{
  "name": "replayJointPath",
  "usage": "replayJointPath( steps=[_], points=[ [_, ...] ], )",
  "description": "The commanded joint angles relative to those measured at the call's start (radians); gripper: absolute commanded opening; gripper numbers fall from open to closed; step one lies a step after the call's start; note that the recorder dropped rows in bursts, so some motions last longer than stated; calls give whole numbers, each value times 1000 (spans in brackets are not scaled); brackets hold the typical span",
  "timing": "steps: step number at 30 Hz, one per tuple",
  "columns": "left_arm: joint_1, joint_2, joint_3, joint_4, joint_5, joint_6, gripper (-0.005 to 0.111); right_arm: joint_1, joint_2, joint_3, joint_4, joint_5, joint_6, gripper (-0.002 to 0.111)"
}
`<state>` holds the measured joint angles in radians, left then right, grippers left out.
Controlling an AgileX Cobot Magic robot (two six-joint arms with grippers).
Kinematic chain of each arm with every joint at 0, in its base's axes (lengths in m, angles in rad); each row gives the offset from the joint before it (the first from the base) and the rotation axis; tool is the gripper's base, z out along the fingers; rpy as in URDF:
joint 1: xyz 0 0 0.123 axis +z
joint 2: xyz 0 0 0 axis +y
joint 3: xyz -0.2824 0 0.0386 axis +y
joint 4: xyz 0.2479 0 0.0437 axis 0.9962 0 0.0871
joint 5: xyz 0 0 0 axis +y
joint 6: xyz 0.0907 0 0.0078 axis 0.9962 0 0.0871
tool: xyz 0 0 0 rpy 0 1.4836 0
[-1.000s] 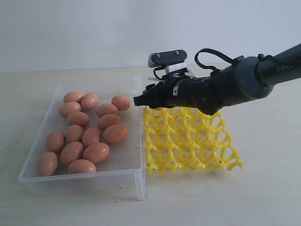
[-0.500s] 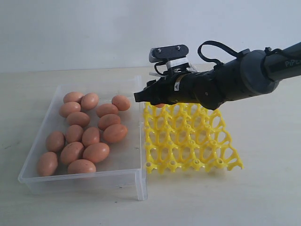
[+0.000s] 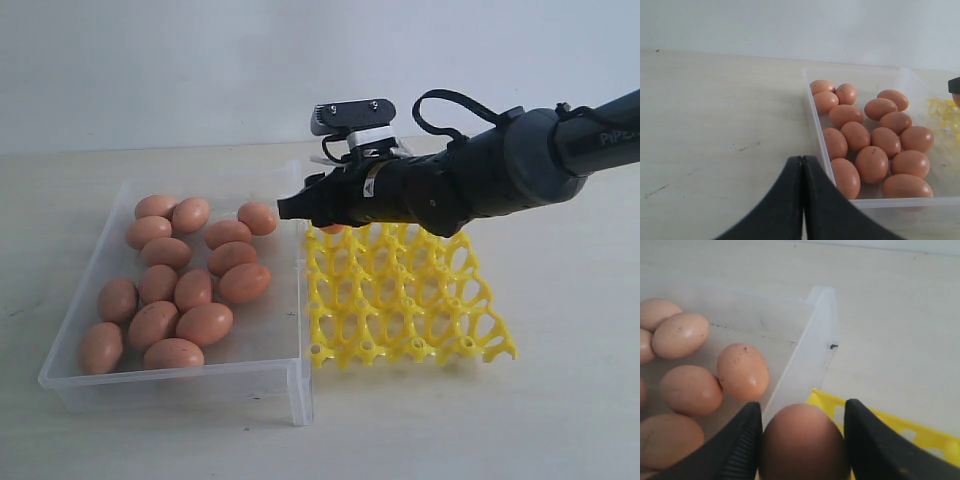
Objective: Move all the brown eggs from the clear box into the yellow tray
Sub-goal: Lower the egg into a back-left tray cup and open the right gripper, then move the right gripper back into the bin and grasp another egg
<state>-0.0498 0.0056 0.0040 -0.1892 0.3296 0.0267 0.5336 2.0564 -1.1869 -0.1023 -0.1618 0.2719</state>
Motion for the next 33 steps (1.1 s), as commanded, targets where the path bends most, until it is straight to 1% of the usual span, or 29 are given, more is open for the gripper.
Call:
replayJointPath(
  steps=[1, 2, 7, 9, 11, 13, 14, 15, 17, 19, 23, 28, 33],
  points=[
    [1, -6, -4, -7, -10, 2, 0, 1, -9, -8, -7, 13, 1, 55],
    [1, -6, -4, -7, -10, 2, 0, 1, -9, -8, -7, 18, 1, 57],
    [1, -6, -4, -7, -10, 2, 0, 1, -16, -8, -7, 34, 1, 57],
    [1, -6, -4, -7, -10, 2, 0, 1, -53, -8, -7, 61, 1, 54],
    [1, -6, -4, -7, -10, 2, 0, 13, -128, -8, -7, 140, 1, 37],
    [1, -6, -4, -7, -10, 2, 0, 63, -201, -8, -7, 237, -55, 15],
    [1, -6, -4, -7, -10, 2, 0, 101, -230, -8, -5, 273, -102, 8],
    [1, -6, -4, -7, -10, 2, 0, 143, -249, -8, -2, 299, -145, 4],
    [1, -6, -4, -7, -10, 2, 0, 218, -255, -26, 76, 358, -230, 6],
    [1, -6, -4, -7, -10, 2, 0, 268, -211, -96, 139, 459, -334, 13],
    [1, -6, -4, -7, -10, 2, 0, 292, -96, -270, 159, 665, -410, 23],
    [1, -6, -4, -7, -10, 2, 0, 304, 80, -556, 182, 925, -575, 36],
    [1, -6, -4, -7, -10, 2, 0, 322, 202, -761, 182, 1043, -625, 49]
  ],
)
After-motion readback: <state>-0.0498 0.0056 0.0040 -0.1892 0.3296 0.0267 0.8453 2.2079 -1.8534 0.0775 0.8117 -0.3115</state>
